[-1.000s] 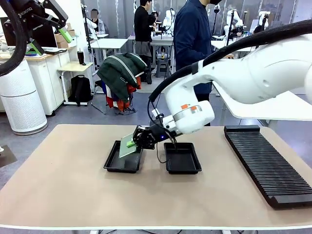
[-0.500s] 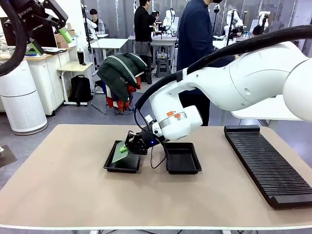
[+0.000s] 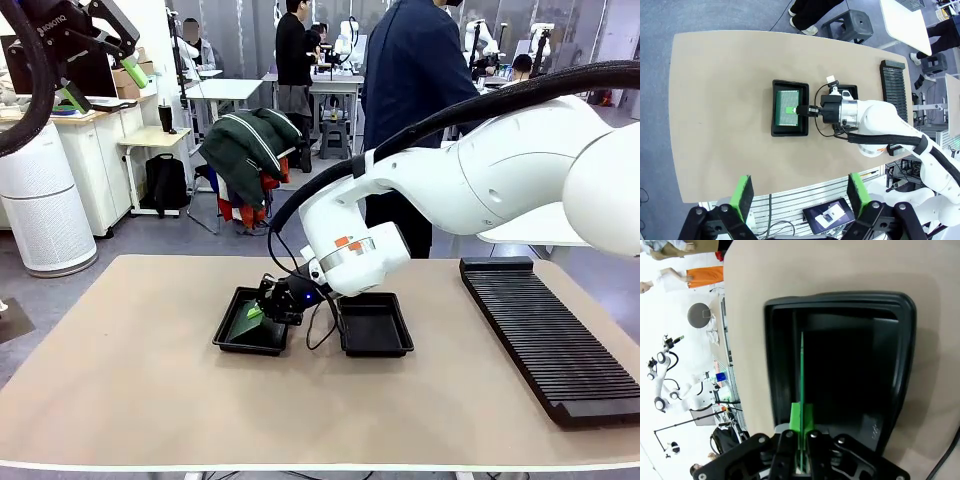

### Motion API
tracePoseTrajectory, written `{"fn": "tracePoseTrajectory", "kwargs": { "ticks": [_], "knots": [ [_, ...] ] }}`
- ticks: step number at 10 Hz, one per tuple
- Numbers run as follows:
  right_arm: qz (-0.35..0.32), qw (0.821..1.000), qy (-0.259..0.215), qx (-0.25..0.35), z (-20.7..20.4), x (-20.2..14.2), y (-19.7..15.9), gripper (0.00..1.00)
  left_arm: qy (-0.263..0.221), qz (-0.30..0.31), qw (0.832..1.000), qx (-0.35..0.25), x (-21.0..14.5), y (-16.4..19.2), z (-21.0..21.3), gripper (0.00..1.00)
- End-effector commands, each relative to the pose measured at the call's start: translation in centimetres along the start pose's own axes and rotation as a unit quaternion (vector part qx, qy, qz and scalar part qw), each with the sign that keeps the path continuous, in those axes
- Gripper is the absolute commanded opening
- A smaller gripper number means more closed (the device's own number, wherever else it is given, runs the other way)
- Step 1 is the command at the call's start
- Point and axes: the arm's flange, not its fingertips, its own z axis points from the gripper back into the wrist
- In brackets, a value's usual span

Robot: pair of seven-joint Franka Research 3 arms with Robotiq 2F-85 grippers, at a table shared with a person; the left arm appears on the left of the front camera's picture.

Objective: Inspect and transfer BCBs to ESD trays.
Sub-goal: Pick up the Blank PCB from the PCB Rack and place it in the left ESD tray.

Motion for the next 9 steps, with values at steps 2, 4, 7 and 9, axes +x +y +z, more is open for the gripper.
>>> {"fn": "tracePoseTrajectory", "kwargs": {
  "ticks": [2, 4, 7, 9],
  "knots": [
    [0.011, 1.000, -0.003, 0.005, 0.17, -0.05, 0.08, 0.02, 0.000, 0.001, 1.000, 0.000, -0.13, 0.17, 0.02, 1.00],
    [0.011, 1.000, -0.003, 0.005, 0.17, -0.05, 0.08, 0.02, 0.000, 0.001, 1.000, 0.000, -0.13, 0.17, 0.02, 1.00],
    [0.011, 1.000, -0.003, 0.005, 0.17, -0.05, 0.08, 0.02, 0.000, 0.001, 1.000, 0.000, -0.13, 0.17, 0.02, 1.00],
    [0.002, 1.000, 0.011, -0.006, -0.01, 0.14, 0.49, 0.02, 0.000, 0.001, 1.000, 0.000, -0.13, 0.17, 0.02, 1.00]
  ]
}}
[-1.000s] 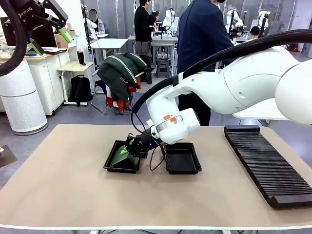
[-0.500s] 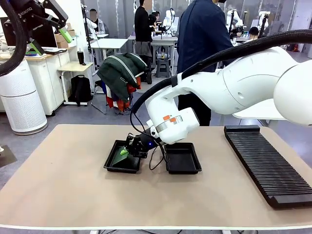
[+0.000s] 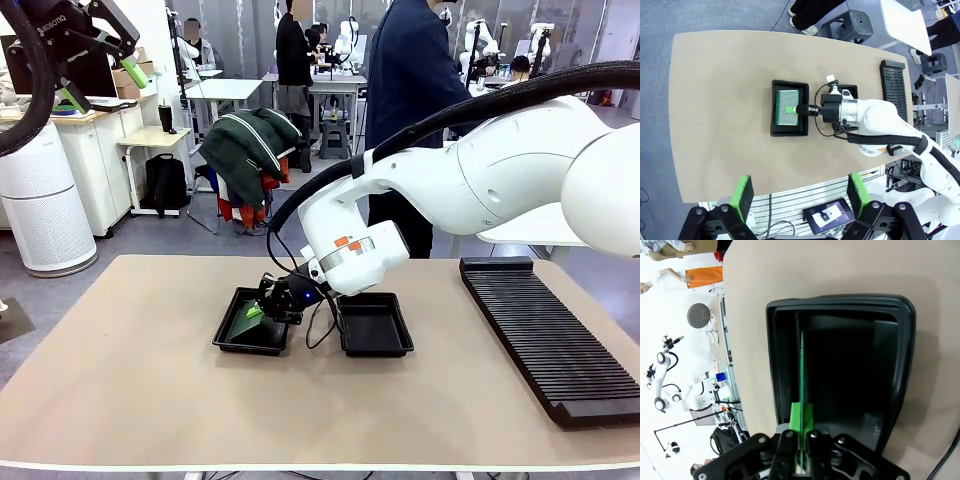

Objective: Inspect and transfer BCBs to ESD trays.
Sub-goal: Pick up the Blank PCB from the PCB Rack and place it in the left ESD tray.

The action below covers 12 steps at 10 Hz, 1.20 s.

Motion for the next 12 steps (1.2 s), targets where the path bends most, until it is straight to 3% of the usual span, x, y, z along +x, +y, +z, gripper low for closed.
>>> {"fn": "tracePoseTrajectory", "kwargs": {
  "ticks": [1, 7, 12],
  "knots": [
    [-0.004, 1.000, 0.010, -0.020, 0.0, -0.2, 0.5, 0.02, 0.000, 0.001, 1.000, 0.000, -0.1, 0.2, 0.0, 1.00],
    [0.012, 0.996, 0.005, -0.089, 1.3, -0.7, 4.2, 0.28, 0.000, 0.001, 1.000, 0.000, -0.1, 0.2, 0.0, 1.00],
    [0.037, 0.958, -0.006, -0.285, 1.5, -0.2, 9.1, 0.51, 0.000, 0.001, 1.000, 0.000, -0.1, 0.2, 0.0, 1.00]
  ]
}}
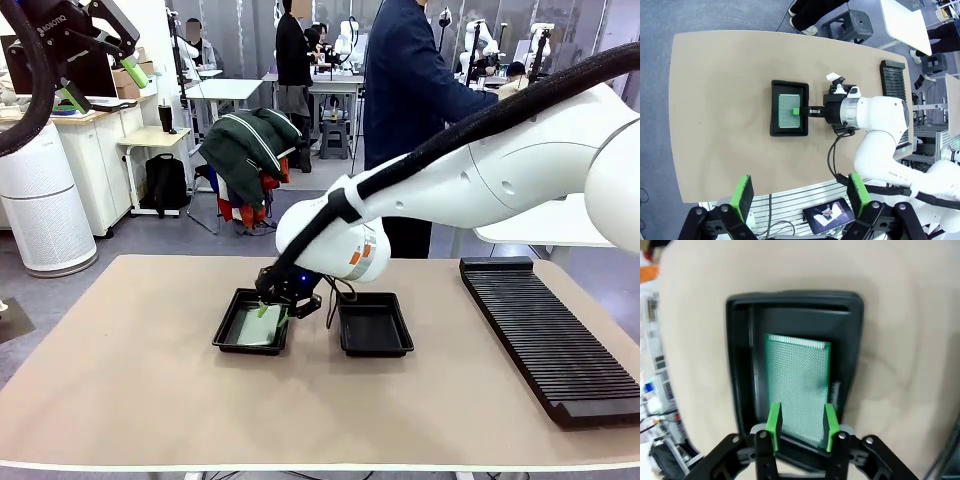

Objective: Inspect and transfer BCBs to ESD trays.
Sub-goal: Pick up the Blank PCB from the PCB Rack and place it in the left ESD tray.

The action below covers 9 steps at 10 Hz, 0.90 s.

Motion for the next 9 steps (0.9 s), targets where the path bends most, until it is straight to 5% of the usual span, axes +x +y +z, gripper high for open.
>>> {"fn": "tracePoseTrajectory", "kwargs": {
  "ticks": [1, 4, 5, 6, 7, 9],
  "knots": [
    [0.008, 0.997, 0.007, -0.080, 2.7, 0.4, 4.7, 0.56, 0.000, 0.001, 1.000, 0.000, -0.1, 0.2, 0.0, 1.00],
    [0.010, 0.992, -0.002, -0.125, 5.5, -0.5, 6.3, 0.65, 0.000, 0.001, 1.000, 0.000, -0.1, 0.2, 0.0, 1.00],
    [0.009, 0.990, 0.000, -0.141, 6.3, -0.8, 6.5, 0.77, 0.000, 0.001, 1.000, 0.000, -0.1, 0.2, 0.0, 1.00],
    [0.010, 0.988, -0.002, -0.154, 6.8, -0.9, 6.6, 0.78, 0.000, 0.001, 1.000, 0.000, -0.1, 0.2, 0.0, 1.00],
    [0.014, 0.984, -0.008, -0.176, 7.8, -1.1, 6.6, 0.94, 0.000, 0.001, 1.000, 0.000, -0.1, 0.2, 0.0, 1.00],
    [0.010, 0.979, -0.012, -0.202, 9.1, -1.2, 6.1, 1.00, 0.000, 0.001, 1.000, 0.000, -0.1, 0.2, 0.0, 1.00]
  ]
}}
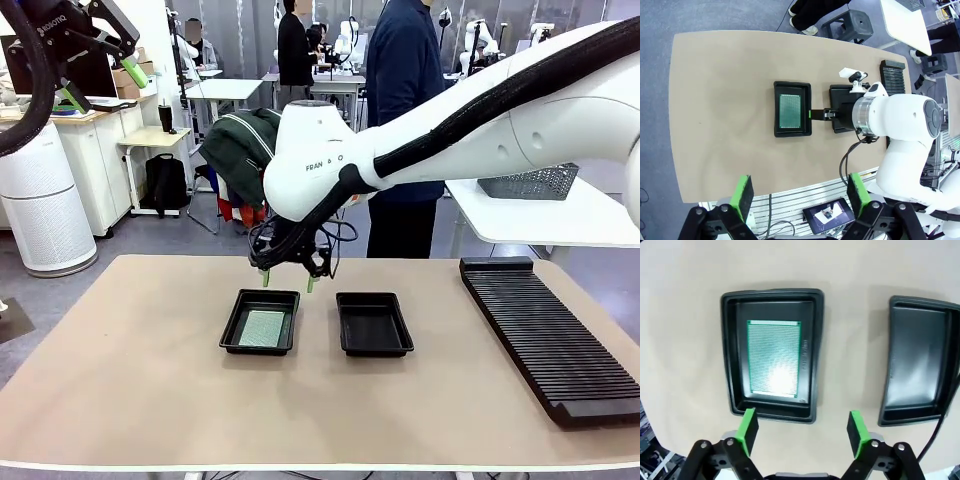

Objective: Inspect and transfer BCBs to ESD trays.
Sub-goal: Pick up the Blank PCB from the PCB Rack and place it in the left ESD tray.

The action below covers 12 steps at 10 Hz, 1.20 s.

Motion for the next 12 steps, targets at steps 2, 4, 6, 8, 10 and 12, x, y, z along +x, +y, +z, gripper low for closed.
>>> {"fn": "tracePoseTrajectory", "kwargs": {
  "ticks": [2, 4, 6, 8, 10, 12],
  "knots": [
    [-0.011, 0.999, -0.003, -0.033, 1.3, -0.2, -1.3, 1.00, 0.000, 0.001, 1.000, 0.000, -0.1, 0.2, 0.0, 1.00],
    [-0.011, 0.999, 0.001, -0.031, 1.5, 0.0, -2.1, 1.00, 0.000, 0.001, 1.000, 0.000, -0.1, 0.2, 0.0, 1.00],
    [-0.007, 1.000, 0.004, -0.023, 1.4, 0.5, -1.5, 1.00, 0.000, 0.001, 1.000, 0.000, -0.1, 0.2, 0.0, 1.00],
    [-0.007, 1.000, 0.004, -0.023, 1.4, 0.5, -1.5, 1.00, 0.000, 0.001, 1.000, 0.000, -0.1, 0.2, 0.0, 1.00],
    [-0.007, 1.000, 0.004, -0.023, 1.4, 0.5, -1.5, 1.00, 0.000, 0.001, 1.000, 0.000, -0.1, 0.2, 0.0, 1.00],
    [-0.007, 1.000, 0.004, -0.023, 1.4, 0.5, -1.5, 1.00, 0.000, 0.001, 1.000, 0.000, -0.1, 0.2, 0.0, 1.00]
  ]
}}
